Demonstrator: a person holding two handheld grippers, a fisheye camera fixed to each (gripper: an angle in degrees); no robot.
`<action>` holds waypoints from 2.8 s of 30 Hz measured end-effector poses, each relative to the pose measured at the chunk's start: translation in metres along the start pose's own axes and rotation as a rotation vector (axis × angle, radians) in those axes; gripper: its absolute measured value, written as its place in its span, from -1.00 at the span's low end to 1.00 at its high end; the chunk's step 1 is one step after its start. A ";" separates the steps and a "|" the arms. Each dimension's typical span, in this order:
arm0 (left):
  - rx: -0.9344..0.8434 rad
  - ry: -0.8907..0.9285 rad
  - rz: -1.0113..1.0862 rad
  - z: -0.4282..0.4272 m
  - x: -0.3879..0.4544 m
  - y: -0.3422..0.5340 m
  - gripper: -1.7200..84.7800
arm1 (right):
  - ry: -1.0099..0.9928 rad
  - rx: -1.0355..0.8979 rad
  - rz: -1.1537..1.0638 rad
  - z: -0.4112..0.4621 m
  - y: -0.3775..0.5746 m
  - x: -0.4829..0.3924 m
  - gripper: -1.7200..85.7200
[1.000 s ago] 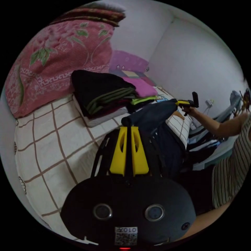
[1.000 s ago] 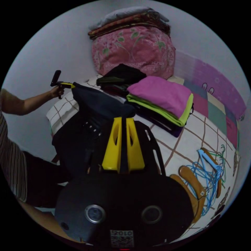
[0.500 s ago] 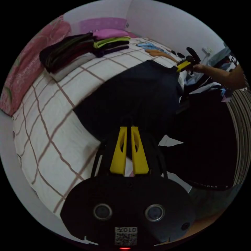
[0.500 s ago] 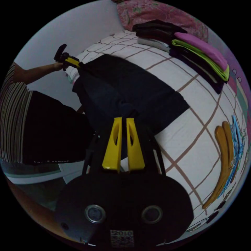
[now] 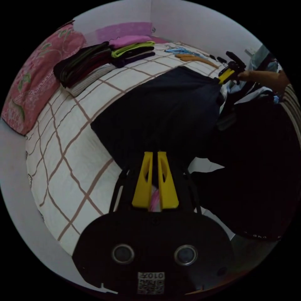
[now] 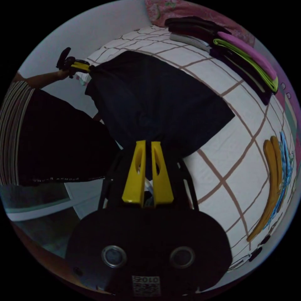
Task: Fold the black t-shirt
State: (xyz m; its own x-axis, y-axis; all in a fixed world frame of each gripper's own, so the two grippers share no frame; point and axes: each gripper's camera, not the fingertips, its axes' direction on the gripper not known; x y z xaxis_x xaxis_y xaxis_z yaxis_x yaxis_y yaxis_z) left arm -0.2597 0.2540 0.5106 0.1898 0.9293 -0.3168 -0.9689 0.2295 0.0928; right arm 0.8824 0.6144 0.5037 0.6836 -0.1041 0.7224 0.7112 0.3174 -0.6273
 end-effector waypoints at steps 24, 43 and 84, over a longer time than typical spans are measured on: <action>-0.012 0.063 0.062 0.040 0.003 -0.016 -0.82 | 0.011 -0.020 0.045 0.086 -0.022 0.002 -0.79; -0.193 0.103 0.104 0.091 -0.004 0.012 -0.88 | -0.029 -0.140 0.138 0.136 0.021 0.025 -0.86; -0.288 0.286 -0.282 0.133 -0.127 0.066 -0.86 | -0.038 -0.197 0.246 0.109 0.097 0.103 -0.86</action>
State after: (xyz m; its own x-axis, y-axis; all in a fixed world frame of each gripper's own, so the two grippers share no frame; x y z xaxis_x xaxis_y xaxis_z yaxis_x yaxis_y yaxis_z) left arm -0.3270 0.1896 0.6822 0.4387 0.7169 -0.5419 -0.8983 0.3338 -0.2857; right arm 1.0039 0.7375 0.5495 0.8349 -0.0106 0.5504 0.5462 0.1400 -0.8259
